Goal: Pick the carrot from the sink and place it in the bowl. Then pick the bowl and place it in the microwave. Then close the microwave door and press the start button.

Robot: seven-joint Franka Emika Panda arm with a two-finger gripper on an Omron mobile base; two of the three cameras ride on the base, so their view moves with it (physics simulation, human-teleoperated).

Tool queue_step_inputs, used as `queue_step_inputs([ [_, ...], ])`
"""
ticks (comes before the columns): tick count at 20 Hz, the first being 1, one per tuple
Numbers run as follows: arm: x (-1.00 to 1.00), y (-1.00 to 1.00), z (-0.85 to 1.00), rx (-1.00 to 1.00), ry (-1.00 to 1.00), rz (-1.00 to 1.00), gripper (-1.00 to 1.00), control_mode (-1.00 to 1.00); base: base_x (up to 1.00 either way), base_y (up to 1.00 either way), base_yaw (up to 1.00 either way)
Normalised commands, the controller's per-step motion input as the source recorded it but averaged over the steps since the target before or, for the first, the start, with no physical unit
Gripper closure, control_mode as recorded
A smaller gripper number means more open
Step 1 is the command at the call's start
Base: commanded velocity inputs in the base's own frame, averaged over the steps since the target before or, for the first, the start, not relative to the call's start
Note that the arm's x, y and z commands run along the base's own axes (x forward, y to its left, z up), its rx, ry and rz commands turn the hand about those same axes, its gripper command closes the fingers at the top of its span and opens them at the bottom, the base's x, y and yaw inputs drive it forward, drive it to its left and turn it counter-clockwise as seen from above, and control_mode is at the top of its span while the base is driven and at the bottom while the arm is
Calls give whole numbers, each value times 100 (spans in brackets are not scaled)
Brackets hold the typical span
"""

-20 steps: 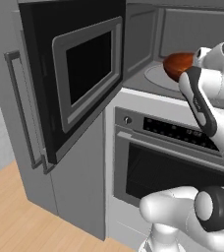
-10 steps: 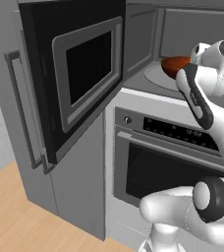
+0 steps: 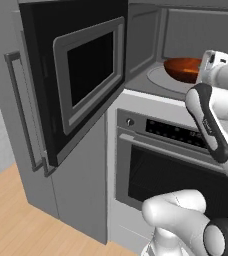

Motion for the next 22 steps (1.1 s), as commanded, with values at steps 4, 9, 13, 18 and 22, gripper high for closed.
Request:
queue_step_inputs([
  [4, -100, 44, 42, 0, -4, 9, -100, -100, 0, 0, 0],
  [9, -100, 52, 41, 0, 0, 11, -100, -100, 0, 0, 0],
  [13, -100, 54, 36, 0, 0, 8, -100, -100, 0, 0, 0],
  [18, -100, 58, 22, 0, 0, 7, -100, -100, 0, 0, 0],
  [22, -100, 76, 0, 0, -3, 5, -100, -100, 0, 0, 0],
])
